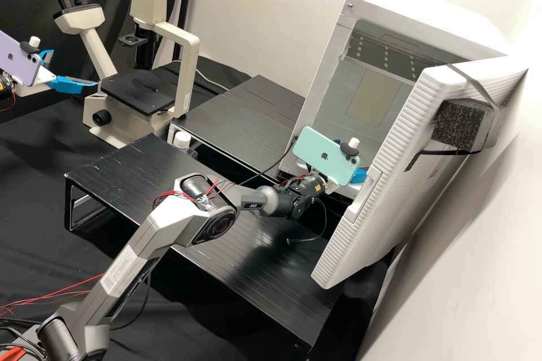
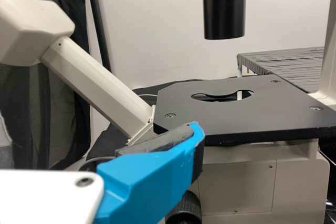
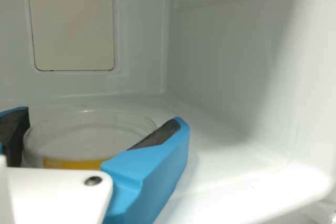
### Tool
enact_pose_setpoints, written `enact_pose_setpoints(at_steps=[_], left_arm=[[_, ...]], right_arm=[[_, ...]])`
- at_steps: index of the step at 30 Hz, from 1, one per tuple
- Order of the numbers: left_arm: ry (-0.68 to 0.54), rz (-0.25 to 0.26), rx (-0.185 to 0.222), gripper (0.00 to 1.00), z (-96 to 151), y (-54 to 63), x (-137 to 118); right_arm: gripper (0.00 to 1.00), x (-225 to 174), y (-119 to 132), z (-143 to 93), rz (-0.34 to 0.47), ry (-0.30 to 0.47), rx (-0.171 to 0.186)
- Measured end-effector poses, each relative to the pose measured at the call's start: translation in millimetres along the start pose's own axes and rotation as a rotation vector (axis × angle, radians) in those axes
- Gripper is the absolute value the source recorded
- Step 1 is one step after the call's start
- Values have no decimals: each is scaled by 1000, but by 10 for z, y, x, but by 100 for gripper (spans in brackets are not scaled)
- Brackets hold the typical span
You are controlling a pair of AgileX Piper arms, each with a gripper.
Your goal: Return the petri dish to the incubator.
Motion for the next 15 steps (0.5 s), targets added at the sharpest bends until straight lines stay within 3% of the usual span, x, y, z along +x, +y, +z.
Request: enact_pose_setpoints(at_steps=[15], left_arm=[[0,0,0,100,0,0,0]], right_arm=[[100,-357,23,-25,-31,43,46]])
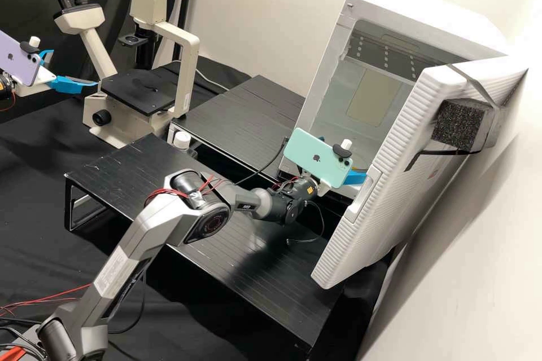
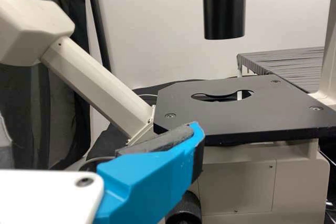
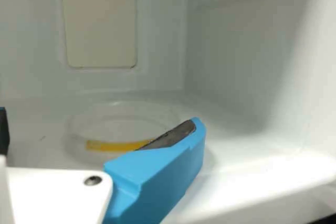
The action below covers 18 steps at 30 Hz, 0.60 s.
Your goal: Return the petri dish to the incubator.
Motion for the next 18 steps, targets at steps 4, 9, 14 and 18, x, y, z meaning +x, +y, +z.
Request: enact_pose_setpoints(at_steps=[4,9,14,18], left_arm=[[0,0,0,100,0,0,0],[0,0,0,100,0,0,0],[0,0,0,100,0,0,0],[0,0,0,100,0,0,0]], right_arm=[[100,-303,124,15,31,9,29],[100,-774,262,-21,95,54,74],[100,-1303,279,-195,167,184,84],[100,-1688,206,-299,186,237,92]])
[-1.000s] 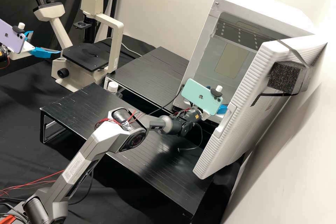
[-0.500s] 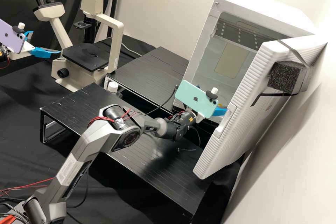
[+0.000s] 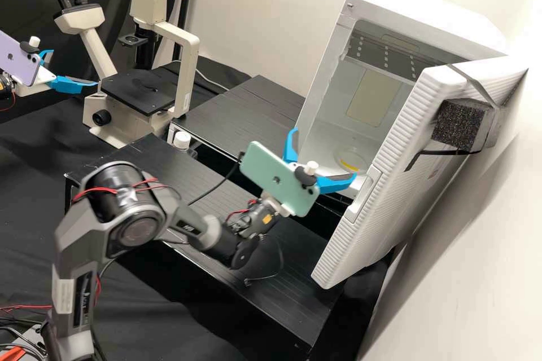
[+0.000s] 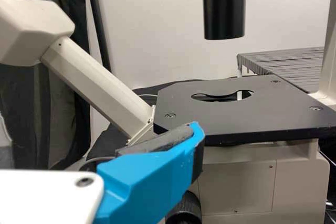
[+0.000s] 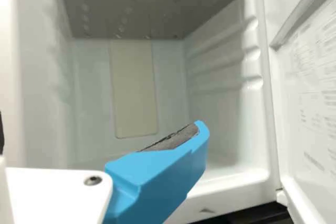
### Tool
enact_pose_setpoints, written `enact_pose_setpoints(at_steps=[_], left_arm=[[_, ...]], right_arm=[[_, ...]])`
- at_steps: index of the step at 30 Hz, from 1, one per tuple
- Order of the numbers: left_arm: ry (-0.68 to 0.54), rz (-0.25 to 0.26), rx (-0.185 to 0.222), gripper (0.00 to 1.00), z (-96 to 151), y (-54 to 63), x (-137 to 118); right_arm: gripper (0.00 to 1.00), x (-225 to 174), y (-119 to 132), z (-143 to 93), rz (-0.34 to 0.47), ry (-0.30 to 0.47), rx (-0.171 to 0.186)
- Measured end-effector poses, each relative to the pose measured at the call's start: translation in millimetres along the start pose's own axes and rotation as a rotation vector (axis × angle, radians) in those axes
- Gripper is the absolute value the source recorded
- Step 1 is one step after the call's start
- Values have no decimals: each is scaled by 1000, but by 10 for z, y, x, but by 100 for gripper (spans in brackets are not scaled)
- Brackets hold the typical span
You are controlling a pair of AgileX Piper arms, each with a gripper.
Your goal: Return the petri dish to the incubator.
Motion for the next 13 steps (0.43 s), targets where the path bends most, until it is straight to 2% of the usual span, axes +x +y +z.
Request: enact_pose_setpoints(at_steps=[6,13], left_arm=[[0,0,0,100,0,0,0],[0,0,0,100,0,0,0]], right_arm=[[100,-600,-154,-194,8,-73,44],[100,-1208,-306,-428,-38,-63,81]])
